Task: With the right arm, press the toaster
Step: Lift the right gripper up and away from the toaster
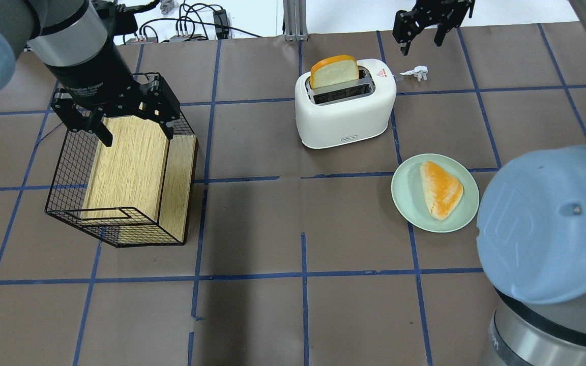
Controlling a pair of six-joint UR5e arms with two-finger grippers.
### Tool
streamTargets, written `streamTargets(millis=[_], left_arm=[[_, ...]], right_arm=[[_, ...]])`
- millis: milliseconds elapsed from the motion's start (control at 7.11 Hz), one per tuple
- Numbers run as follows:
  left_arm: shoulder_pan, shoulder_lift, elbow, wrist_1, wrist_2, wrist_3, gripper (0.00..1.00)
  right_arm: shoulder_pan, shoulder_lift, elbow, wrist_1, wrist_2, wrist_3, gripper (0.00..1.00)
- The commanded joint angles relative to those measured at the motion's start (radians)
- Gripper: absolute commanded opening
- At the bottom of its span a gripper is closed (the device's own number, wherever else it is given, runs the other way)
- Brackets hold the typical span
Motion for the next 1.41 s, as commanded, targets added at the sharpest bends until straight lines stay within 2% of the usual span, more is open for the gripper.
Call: streamTargets(millis=[0, 141, 422, 562, 844, 1266], left_arm=[[0.0, 0.0, 0.0, 0.0, 0.0, 0.0, 1.0], [0.0, 0.0, 0.0, 0.0, 0.0, 0.0, 1.0], [0.0, 0.0, 0.0, 0.0, 0.0, 0.0, 1.0], [0.0, 0.0, 0.0, 0.0, 0.0, 0.0, 1.0], [0.0, 0.0, 0.0, 0.0, 0.0, 0.0, 1.0], [0.0, 0.0, 0.0, 0.0, 0.0, 0.0, 1.0]], right_arm=[[0.033, -0.122, 0.057, 0.102, -0.017, 0.003, 1.0], [0.033, -0.202, 0.129, 0.109, -0.016, 0.006, 1.0], [0.035, -0.408, 0.353, 0.102, -0.023, 0.009, 1.0], [0.029, -0.493, 0.416, 0.106, -0.025, 0.009, 1.0], [0.024, -0.564, 0.464, 0.137, -0.022, 0.011, 1.0], [0.01, -0.584, 0.513, 0.111, -0.022, 0.015, 1.0]])
